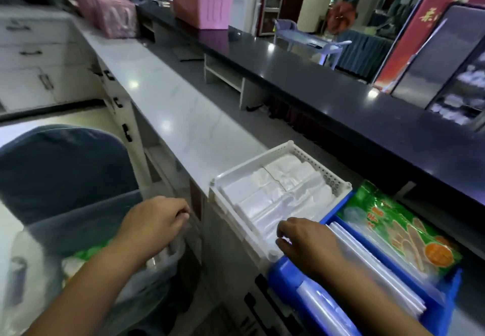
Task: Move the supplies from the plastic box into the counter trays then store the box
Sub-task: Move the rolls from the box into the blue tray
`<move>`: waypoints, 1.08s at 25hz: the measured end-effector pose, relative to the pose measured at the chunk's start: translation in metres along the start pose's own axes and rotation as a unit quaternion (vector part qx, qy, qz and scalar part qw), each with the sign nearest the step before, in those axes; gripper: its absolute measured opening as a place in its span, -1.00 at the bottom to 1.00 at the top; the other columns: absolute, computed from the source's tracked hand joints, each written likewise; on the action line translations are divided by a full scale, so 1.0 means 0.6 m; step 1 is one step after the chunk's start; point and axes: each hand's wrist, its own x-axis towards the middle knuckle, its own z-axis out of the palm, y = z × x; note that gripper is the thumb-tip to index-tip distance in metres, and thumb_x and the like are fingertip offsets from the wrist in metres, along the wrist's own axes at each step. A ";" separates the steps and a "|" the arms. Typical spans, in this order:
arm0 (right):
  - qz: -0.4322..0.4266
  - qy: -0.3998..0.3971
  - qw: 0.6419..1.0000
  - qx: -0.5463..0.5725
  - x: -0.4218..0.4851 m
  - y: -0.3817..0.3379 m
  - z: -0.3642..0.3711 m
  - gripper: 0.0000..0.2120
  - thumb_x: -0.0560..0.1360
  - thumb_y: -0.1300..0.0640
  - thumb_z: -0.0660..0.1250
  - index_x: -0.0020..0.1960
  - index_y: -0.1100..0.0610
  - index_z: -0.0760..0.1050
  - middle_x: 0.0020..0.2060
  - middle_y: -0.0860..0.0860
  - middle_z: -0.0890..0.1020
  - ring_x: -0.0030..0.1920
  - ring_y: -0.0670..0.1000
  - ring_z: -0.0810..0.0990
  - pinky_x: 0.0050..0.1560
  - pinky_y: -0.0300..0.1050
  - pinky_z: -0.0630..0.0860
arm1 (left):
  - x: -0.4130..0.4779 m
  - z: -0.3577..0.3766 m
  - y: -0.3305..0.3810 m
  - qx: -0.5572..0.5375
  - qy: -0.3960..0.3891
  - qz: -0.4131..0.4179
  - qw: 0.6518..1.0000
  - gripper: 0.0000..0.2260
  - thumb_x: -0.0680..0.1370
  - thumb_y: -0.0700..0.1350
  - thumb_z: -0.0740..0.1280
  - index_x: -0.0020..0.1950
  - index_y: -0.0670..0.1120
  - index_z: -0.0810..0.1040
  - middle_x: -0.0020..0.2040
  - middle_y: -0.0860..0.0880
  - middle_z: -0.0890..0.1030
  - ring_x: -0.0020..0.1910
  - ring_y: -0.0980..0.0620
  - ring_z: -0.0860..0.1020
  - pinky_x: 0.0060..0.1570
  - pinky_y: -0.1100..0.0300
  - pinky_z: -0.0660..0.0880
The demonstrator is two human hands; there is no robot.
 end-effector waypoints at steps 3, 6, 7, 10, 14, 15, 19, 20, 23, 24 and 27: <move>-0.013 0.009 1.000 0.012 0.052 -0.106 0.014 -0.84 0.51 -0.04 0.18 -0.03 0.00 0.48 -0.11 -0.05 0.59 -0.07 0.02 0.55 -0.22 -0.13 0.39 | -0.045 -0.029 -0.128 0.027 0.006 -0.046 0.999 -0.88 0.53 0.05 0.23 -0.05 0.12 0.54 -0.08 0.05 0.63 -0.04 0.01 0.56 -0.23 0.14 0.41; -0.022 0.021 0.999 0.035 0.098 -0.215 0.043 -0.86 0.50 -0.04 0.21 -0.06 -0.03 0.50 -0.13 -0.07 0.58 -0.13 -0.03 0.54 -0.26 -0.18 0.36 | -0.091 -0.058 -0.257 0.047 -0.012 -0.076 0.996 -0.88 0.53 0.03 0.23 -0.05 0.11 0.55 -0.07 0.05 0.64 -0.01 0.01 0.56 -0.19 0.13 0.44; -0.027 0.016 0.999 0.040 0.114 -0.255 0.059 -0.87 0.49 -0.05 0.21 -0.07 -0.03 0.49 -0.14 -0.07 0.58 -0.15 -0.03 0.54 -0.25 -0.18 0.40 | -0.108 -0.069 -0.303 0.046 -0.016 -0.089 0.995 -0.89 0.53 0.02 0.24 -0.06 0.09 0.56 -0.07 0.05 0.65 -0.02 0.01 0.56 -0.21 0.14 0.42; -0.024 -0.021 0.998 0.056 0.157 -0.366 0.111 -0.88 0.48 -0.04 0.22 -0.09 -0.03 0.48 -0.15 -0.07 0.58 -0.15 -0.04 0.56 -0.20 -0.13 0.51 | -0.155 -0.089 -0.425 0.053 -0.019 -0.127 0.990 -0.89 0.53 0.02 0.23 -0.08 0.11 0.56 -0.08 0.07 0.65 -0.09 0.04 0.56 -0.28 0.17 0.39; -0.005 -0.092 0.991 0.093 0.187 -0.455 0.170 -0.89 0.49 -0.03 0.24 -0.07 -0.03 0.51 -0.14 -0.09 0.59 -0.15 -0.09 0.55 -0.14 -0.16 0.54 | -0.195 -0.093 -0.515 0.041 -0.036 -0.170 0.984 -0.87 0.53 0.03 0.23 -0.06 0.13 0.57 -0.10 0.05 0.67 -0.20 0.03 0.56 -0.33 0.22 0.42; 0.000 -0.108 0.990 0.094 0.195 -0.468 0.185 -0.89 0.49 -0.02 0.25 -0.07 -0.03 0.51 -0.14 -0.08 0.59 -0.16 -0.10 0.55 -0.14 -0.17 0.54 | -0.202 -0.090 -0.534 0.037 -0.040 -0.181 0.982 -0.87 0.53 0.03 0.23 -0.05 0.13 0.58 -0.10 0.05 0.67 -0.20 0.03 0.57 -0.31 0.21 0.46; 0.047 -0.162 0.980 0.110 0.243 -0.490 0.247 -0.88 0.50 0.03 0.26 -0.06 0.04 0.54 -0.16 -0.05 0.61 -0.17 -0.05 0.57 -0.13 -0.06 0.58 | -0.239 -0.061 -0.593 0.021 -0.064 -0.224 0.972 -0.84 0.55 0.02 0.19 -0.03 0.14 0.57 -0.10 0.07 0.66 -0.23 0.07 0.55 -0.33 0.23 0.45; 0.059 -0.175 0.976 0.117 0.257 -0.494 0.265 -0.88 0.49 0.04 0.28 -0.06 0.05 0.55 -0.16 -0.04 0.62 -0.16 -0.03 0.58 -0.14 -0.04 0.57 | -0.249 -0.053 -0.604 0.024 -0.078 -0.237 0.968 -0.83 0.56 0.02 0.18 -0.03 0.13 0.57 -0.11 0.07 0.66 -0.23 0.08 0.55 -0.37 0.25 0.39; 0.078 -0.199 0.968 0.130 0.306 -0.505 0.328 -0.92 0.47 0.06 0.31 -0.17 0.04 0.51 -0.21 -0.02 0.63 -0.30 -0.10 0.52 -0.33 -0.17 0.46 | -0.271 -0.031 -0.640 0.039 -0.113 -0.275 0.954 -0.83 0.55 0.03 0.18 0.00 0.13 0.57 -0.13 0.07 0.63 -0.18 0.07 0.55 -0.36 0.22 0.30; 0.080 -0.205 0.967 0.129 0.328 -0.507 0.354 -0.91 0.47 0.07 0.31 -0.21 0.01 0.47 -0.21 0.00 0.65 -0.34 -0.12 0.48 -0.38 -0.20 0.39 | -0.273 -0.022 -0.653 0.042 -0.117 -0.290 0.949 -0.83 0.55 0.03 0.19 0.01 0.13 0.57 -0.14 0.07 0.63 -0.15 0.05 0.56 -0.34 0.21 0.31; 0.099 -0.242 0.954 0.149 0.403 -0.508 0.442 -0.96 0.47 0.12 0.31 -0.14 0.08 0.50 -0.12 0.09 0.66 -0.22 0.02 0.55 -0.27 -0.13 0.44 | -0.255 0.013 -0.685 0.039 -0.118 -0.325 0.938 -0.84 0.54 0.03 0.20 0.00 0.14 0.58 -0.16 0.05 0.63 -0.14 0.02 0.57 -0.35 0.19 0.31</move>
